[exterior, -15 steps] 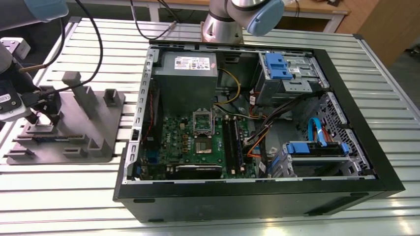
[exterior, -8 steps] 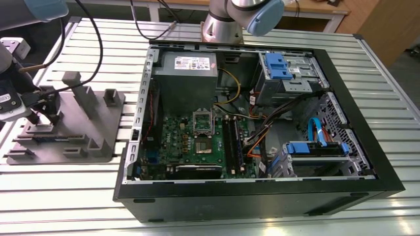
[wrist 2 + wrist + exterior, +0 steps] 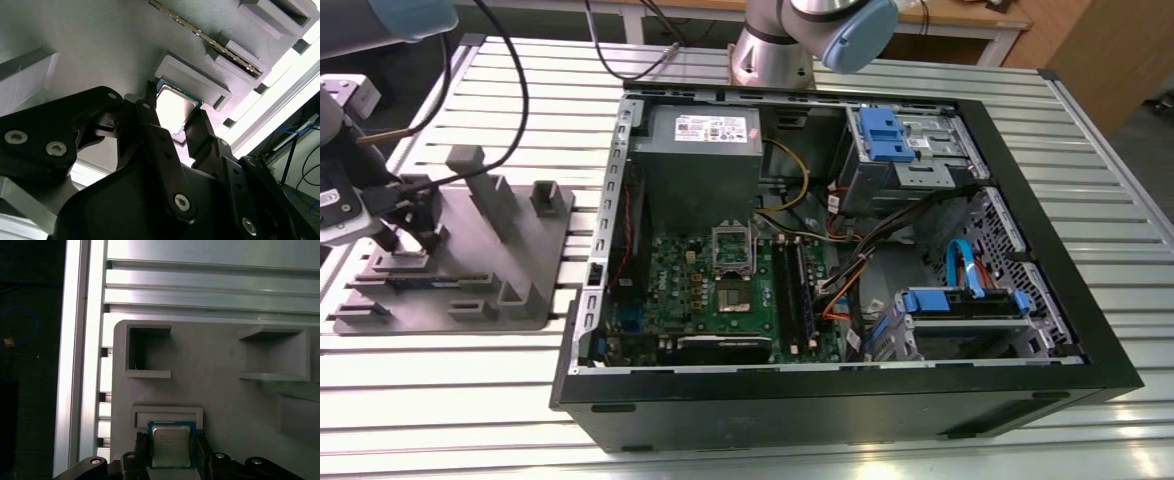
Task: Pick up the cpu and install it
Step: 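Pick up the cpu and move it towards the insertion slot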
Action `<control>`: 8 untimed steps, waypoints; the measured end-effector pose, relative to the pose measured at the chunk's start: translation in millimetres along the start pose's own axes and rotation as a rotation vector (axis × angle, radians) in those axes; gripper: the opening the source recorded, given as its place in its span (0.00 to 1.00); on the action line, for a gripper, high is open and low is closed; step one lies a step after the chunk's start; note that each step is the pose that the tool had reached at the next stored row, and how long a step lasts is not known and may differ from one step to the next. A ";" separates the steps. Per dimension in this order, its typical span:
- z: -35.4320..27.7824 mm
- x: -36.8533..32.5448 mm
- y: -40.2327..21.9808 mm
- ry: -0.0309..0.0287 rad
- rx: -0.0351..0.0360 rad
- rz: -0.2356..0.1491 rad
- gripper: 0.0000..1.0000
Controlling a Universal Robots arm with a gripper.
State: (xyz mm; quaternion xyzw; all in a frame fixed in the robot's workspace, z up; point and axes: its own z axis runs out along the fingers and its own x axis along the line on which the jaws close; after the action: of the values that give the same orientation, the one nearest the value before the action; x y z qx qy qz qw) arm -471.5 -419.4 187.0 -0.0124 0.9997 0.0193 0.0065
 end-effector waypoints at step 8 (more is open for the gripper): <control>-8.0 -0.1 0.3 0.0000 -0.0004 0.000 0.47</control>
State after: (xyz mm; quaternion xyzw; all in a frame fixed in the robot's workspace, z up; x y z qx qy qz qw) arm -471.4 -419.4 195.0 -0.0124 0.9997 0.0195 0.0065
